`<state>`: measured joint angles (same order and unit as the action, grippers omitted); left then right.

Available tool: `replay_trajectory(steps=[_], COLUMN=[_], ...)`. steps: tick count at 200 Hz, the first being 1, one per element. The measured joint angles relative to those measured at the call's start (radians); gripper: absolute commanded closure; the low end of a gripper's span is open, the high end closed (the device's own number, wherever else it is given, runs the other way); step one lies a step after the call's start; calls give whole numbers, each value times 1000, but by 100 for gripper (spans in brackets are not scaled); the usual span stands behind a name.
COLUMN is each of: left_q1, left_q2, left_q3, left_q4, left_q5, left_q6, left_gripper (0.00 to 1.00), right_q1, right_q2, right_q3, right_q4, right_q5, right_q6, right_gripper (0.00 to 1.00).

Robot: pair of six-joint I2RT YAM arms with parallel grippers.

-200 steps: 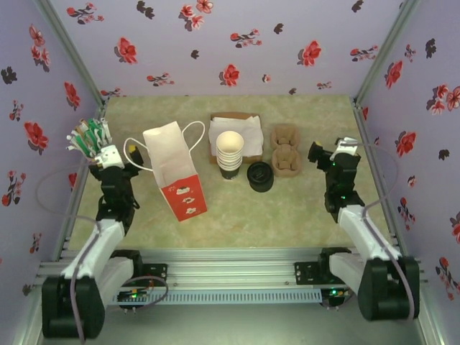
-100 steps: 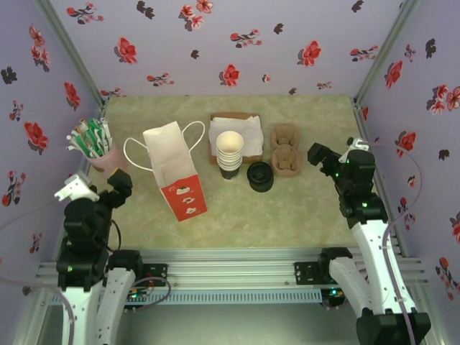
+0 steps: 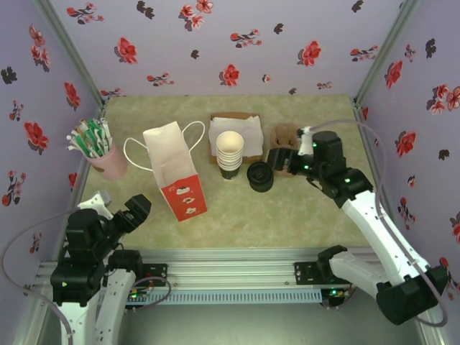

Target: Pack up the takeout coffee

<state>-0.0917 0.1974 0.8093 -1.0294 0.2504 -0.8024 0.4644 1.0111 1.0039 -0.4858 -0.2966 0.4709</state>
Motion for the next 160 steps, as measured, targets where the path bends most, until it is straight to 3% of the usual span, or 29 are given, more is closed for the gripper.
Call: replay_trajectory(steps=[46,76,107,160], left_q1=[0,0,0,0], left_q2=[-5,-4,8,13], left_q3=[-1,-27,-47,-64], left_q4=[-64,-49,-35,8], left_q5=[58,69,74,76], left_q6=[-1,-6,-8,-12], left_gripper=[1,1,1,1], right_q1=[365,547,637,646], right_q2=[107,243,415,595], right_q3=[-18,-46,-46,39], right_q4=[58,177,321,393], right_q5=[47,103,170,333], right_q6=[-10,35,98,185], right_gripper=[30,46,53,54])
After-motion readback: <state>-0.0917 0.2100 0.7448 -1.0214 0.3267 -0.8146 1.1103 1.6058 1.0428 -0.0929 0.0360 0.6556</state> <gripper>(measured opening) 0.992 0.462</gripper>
